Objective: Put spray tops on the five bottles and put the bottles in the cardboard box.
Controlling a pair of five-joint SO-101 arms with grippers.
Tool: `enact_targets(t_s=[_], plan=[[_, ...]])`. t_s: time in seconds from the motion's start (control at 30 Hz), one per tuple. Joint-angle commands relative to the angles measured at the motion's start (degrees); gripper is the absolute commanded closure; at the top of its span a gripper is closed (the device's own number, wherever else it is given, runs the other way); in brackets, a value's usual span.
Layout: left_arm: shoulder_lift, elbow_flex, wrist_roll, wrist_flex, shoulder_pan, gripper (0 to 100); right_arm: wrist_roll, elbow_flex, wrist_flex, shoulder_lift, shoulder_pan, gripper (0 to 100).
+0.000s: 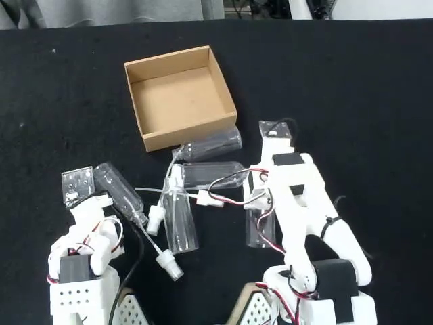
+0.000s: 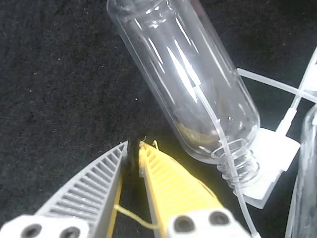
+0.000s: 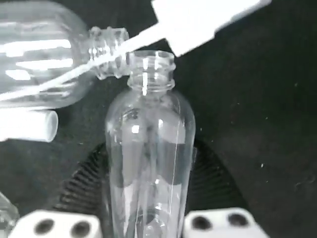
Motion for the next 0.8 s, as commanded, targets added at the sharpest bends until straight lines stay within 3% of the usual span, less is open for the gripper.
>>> enact_targets(t_s=[0.0,0.3,0.77], plan=[[-0.7,0.92,-0.62,0.79,-0.31,97,5.63,-3.12,1.93,-0.13,1.49,97.2],[-0.7,0.92,-0.62,0.79,-0.31,97,24.09,-5.32,10.73,-0.13,1.49,97.2],[-0.7,0.92,-0.62,0.79,-0.31,97,38.51,-4.88,11.08,0.31,1.49,96.9]])
